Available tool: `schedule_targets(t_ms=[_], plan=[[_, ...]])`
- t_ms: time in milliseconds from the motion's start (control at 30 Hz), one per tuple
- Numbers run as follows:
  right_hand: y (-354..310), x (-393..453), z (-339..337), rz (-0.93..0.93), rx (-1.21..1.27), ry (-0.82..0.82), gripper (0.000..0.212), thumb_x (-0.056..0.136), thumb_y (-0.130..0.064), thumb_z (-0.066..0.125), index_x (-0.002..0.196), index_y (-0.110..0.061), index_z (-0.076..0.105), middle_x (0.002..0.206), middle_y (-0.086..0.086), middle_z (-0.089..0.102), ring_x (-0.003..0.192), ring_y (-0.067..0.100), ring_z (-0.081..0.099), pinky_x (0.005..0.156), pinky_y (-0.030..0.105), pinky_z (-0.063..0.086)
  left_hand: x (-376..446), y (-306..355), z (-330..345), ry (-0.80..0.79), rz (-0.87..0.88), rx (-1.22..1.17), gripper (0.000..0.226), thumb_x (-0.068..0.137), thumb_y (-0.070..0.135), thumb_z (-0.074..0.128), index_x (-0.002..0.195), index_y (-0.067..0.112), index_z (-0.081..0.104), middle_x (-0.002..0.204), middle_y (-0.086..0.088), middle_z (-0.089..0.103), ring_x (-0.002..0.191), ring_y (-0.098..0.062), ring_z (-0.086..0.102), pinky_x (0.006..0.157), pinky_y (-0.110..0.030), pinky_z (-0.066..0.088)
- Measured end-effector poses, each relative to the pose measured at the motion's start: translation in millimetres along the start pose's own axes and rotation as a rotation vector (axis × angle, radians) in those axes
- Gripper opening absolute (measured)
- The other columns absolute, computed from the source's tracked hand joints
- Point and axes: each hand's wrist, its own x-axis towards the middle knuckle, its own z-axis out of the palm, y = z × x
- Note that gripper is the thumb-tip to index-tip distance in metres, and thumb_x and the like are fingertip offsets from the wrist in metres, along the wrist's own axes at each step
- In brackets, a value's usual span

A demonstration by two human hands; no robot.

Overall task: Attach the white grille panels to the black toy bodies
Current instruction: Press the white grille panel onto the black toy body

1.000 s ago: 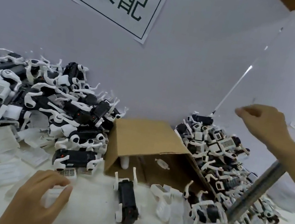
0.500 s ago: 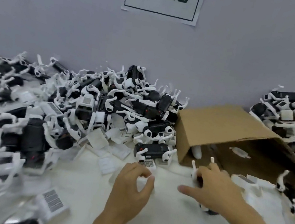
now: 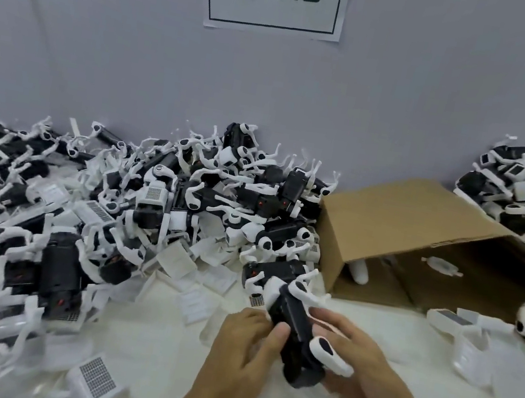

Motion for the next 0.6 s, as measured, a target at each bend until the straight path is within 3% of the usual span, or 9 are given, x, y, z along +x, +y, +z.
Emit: schedule_targets(t_ms=[67, 133, 200, 267, 333, 400, 467, 533, 600], plan=[[16, -2, 11, 0.074, 0.232, -0.121, 0.057, 0.071, -0.015, 0.072, 0.127, -0.007, 0.066, 0.121, 0.025, 0.069, 0.084, 0.033, 0.074, 0.058, 0.034, 0.061, -1, 2, -2, -0.006, -0.063, -0.045, 0.04, 0.094, 0.063, 0.036, 0.071, 0.048, 0.065, 0.08, 0.02, 0.061, 0.088, -0.014, 0.055, 0.082, -0.031, 0.039], [24, -2, 17, 0.078, 0.354, -0.245, 0.048, 0.088, -0.02, 0.062, 0.134, -0.009, 0.064, 0.131, 0.027, 0.063, 0.08, 0.029, 0.072, 0.056, 0.03, 0.059, 0, 5, -3, -0.013, -0.114, -0.047, 0.037, 0.092, 0.064, 0.034, 0.079, 0.055, 0.068, 0.093, 0.022, 0.068, 0.107, -0.015, 0.057, 0.094, -0.034, 0.041], [28, 2, 18, 0.042, 0.334, -0.198, 0.045, 0.09, -0.023, 0.062, 0.131, -0.005, 0.065, 0.127, 0.024, 0.066, 0.087, 0.029, 0.074, 0.068, 0.037, 0.061, 0, 10, -4, -0.044, -0.157, -0.092, 0.035, 0.089, 0.066, 0.036, 0.094, 0.06, 0.07, 0.11, 0.024, 0.068, 0.12, -0.009, 0.054, 0.105, -0.032, 0.039], [33, 7, 13, -0.1, 0.101, 0.049, 0.041, 0.081, -0.023, 0.074, 0.117, -0.004, 0.07, 0.108, 0.015, 0.075, 0.094, 0.027, 0.074, 0.074, 0.04, 0.062, 1, 15, -5, -0.074, -0.16, -0.257, 0.034, 0.091, 0.06, 0.044, 0.109, 0.05, 0.071, 0.117, 0.015, 0.069, 0.119, -0.011, 0.058, 0.102, -0.028, 0.043], [39, 9, 10, -0.279, -0.233, 0.313, 0.027, 0.081, -0.016, 0.08, 0.105, -0.011, 0.071, 0.092, 0.005, 0.075, 0.083, 0.01, 0.073, 0.062, 0.023, 0.058, 2, 16, -7, -0.078, -0.165, -0.411, 0.032, 0.094, 0.041, 0.055, 0.118, 0.032, 0.073, 0.122, 0.0, 0.07, 0.118, -0.016, 0.063, 0.096, -0.024, 0.048], [45, 7, 10, -0.429, -0.42, 0.429, 0.018, 0.088, -0.008, 0.076, 0.098, -0.021, 0.068, 0.093, -0.005, 0.072, 0.083, 0.001, 0.069, 0.064, 0.014, 0.054, 3, 15, -5, -0.025, -0.214, -0.518, 0.036, 0.086, 0.031, 0.068, 0.119, 0.019, 0.074, 0.118, -0.007, 0.074, 0.114, -0.023, 0.067, 0.096, -0.034, 0.053], [48, 4, 7, -0.58, -0.52, 0.453, 0.025, 0.093, -0.003, 0.068, 0.095, -0.027, 0.067, 0.096, -0.013, 0.069, 0.094, 0.0, 0.065, 0.077, 0.018, 0.055, 4, 14, -1, 0.072, -0.27, -0.572, 0.048, 0.072, 0.028, 0.08, 0.118, 0.013, 0.072, 0.112, -0.008, 0.076, 0.11, -0.027, 0.07, 0.094, -0.046, 0.056], [49, 2, 3, -0.76, -0.629, 0.395, 0.027, 0.095, -0.003, 0.065, 0.099, -0.03, 0.068, 0.102, -0.016, 0.067, 0.101, 0.003, 0.064, 0.082, 0.018, 0.053, 5, 13, 3, 0.161, -0.315, -0.652, 0.052, 0.068, 0.015, 0.083, 0.117, 0.01, 0.067, 0.11, -0.01, 0.076, 0.106, -0.03, 0.072, 0.084, -0.04, 0.06], [49, -1, 3, -0.831, -0.699, 0.267, 0.021, 0.092, -0.025, 0.07, 0.112, -0.029, 0.067, 0.114, -0.017, 0.064, 0.111, 0.007, 0.063, 0.086, 0.016, 0.051, 7, 14, 2, 0.206, -0.358, -0.8, 0.053, 0.067, 0.009, 0.082, 0.116, 0.006, 0.064, 0.113, -0.014, 0.074, 0.105, -0.033, 0.072, 0.078, -0.034, 0.061]])
